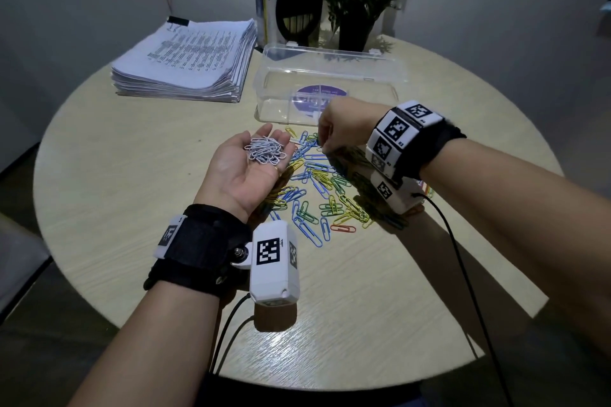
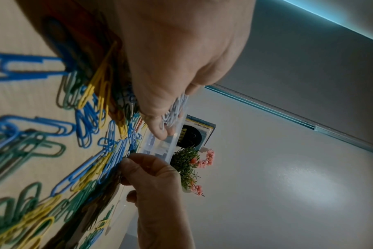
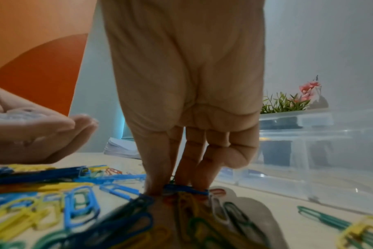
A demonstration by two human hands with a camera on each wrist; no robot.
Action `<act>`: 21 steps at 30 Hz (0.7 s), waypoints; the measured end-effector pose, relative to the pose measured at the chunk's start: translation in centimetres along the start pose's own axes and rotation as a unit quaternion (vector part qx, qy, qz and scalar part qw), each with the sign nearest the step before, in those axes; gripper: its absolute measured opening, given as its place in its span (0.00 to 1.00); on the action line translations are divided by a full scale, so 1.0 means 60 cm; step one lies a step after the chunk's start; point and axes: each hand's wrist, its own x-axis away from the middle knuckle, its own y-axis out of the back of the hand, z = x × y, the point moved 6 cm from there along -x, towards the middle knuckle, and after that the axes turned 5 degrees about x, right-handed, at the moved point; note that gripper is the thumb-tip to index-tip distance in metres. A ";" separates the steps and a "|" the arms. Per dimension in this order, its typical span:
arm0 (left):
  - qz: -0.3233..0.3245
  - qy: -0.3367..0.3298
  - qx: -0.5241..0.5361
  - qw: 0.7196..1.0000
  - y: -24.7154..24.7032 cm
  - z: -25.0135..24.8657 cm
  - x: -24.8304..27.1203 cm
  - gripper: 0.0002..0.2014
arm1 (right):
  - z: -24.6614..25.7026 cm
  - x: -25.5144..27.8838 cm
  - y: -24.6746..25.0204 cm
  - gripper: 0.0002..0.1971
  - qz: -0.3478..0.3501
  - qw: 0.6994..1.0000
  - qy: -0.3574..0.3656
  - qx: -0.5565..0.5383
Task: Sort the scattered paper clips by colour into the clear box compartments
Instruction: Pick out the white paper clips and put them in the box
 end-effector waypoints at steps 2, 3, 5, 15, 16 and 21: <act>-0.001 0.000 0.001 1.000 0.000 0.000 0.001 0.19 | 0.003 -0.002 -0.004 0.09 0.004 1.000 0.002 0.016; -0.001 0.000 0.002 1.000 0.001 -0.001 0.001 0.19 | 0.004 -0.002 -0.005 0.10 0.009 1.000 0.000 0.023; -0.003 -0.001 0.001 1.000 0.000 -0.001 0.002 0.19 | 0.003 -0.002 -0.008 0.10 0.023 0.999 -0.008 0.035; 0.000 -0.002 -0.003 1.000 0.001 0.001 0.001 0.19 | -0.034 0.010 0.031 0.08 -0.012 0.998 -0.052 -0.012; 0.000 -0.002 -0.005 1.000 0.001 0.001 0.001 0.19 | -0.034 0.011 0.029 0.10 -0.006 0.999 -0.049 -0.005; -0.002 -0.002 -0.010 1.000 0.002 0.004 -0.001 0.19 | -0.046 0.001 0.009 0.11 0.026 0.997 -0.070 0.025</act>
